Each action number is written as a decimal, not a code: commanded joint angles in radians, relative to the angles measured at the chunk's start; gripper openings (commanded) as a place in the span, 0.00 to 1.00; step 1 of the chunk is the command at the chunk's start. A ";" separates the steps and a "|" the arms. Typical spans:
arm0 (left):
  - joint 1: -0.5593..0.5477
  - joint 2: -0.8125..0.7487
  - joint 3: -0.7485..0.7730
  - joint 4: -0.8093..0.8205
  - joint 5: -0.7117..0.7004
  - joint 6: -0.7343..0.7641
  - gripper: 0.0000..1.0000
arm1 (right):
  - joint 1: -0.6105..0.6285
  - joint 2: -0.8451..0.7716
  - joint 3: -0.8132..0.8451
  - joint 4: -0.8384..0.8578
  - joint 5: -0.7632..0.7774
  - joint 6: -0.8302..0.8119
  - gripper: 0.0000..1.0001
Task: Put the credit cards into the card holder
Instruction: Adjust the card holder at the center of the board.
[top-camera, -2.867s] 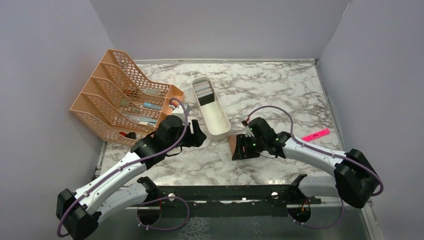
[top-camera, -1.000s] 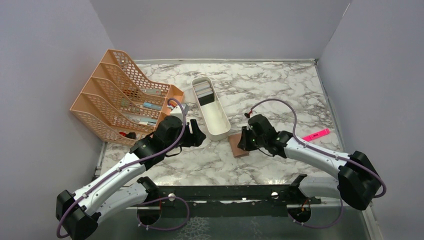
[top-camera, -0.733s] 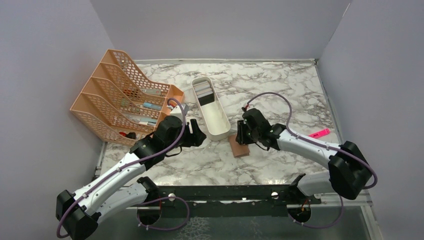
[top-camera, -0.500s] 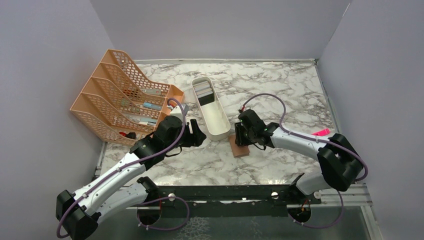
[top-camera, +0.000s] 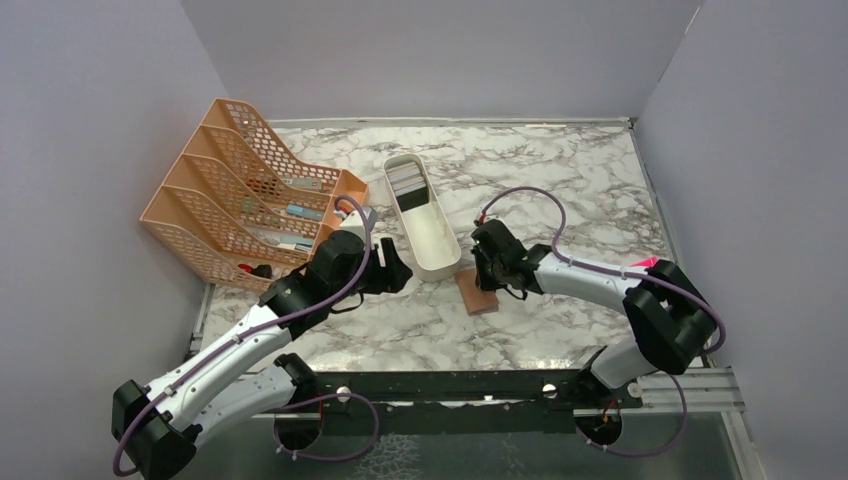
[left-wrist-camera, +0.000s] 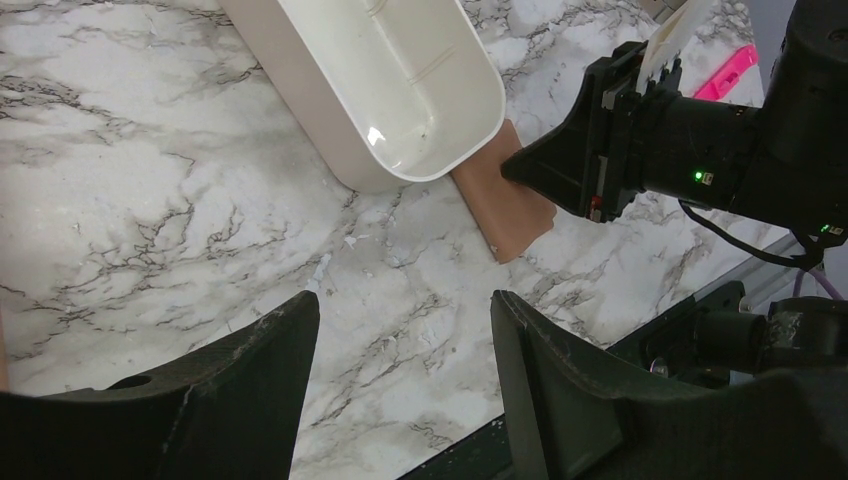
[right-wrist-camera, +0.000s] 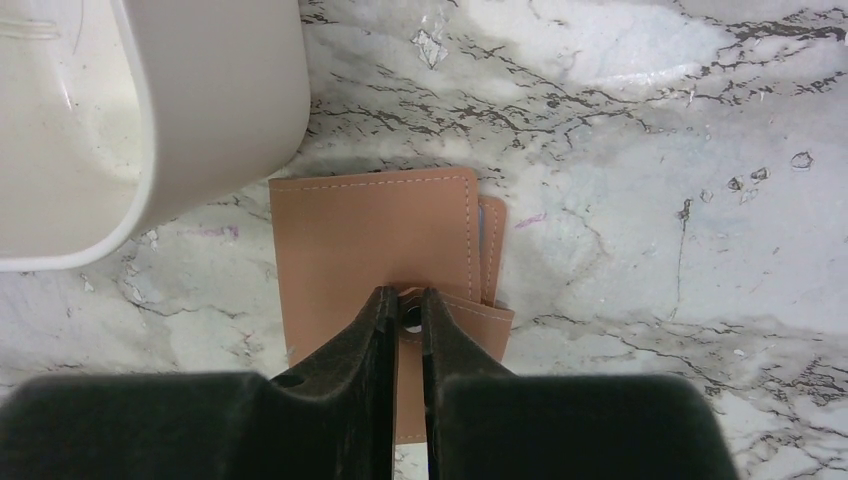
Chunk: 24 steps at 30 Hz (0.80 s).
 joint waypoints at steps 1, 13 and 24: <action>0.003 -0.012 0.024 0.002 -0.004 0.005 0.67 | 0.001 0.026 -0.019 -0.048 0.062 -0.004 0.01; 0.003 -0.035 0.020 -0.006 -0.005 -0.002 0.67 | 0.001 -0.079 -0.147 0.166 -0.265 0.088 0.01; 0.003 -0.016 -0.005 0.003 0.003 0.008 0.64 | 0.001 -0.162 -0.217 0.343 -0.527 0.253 0.01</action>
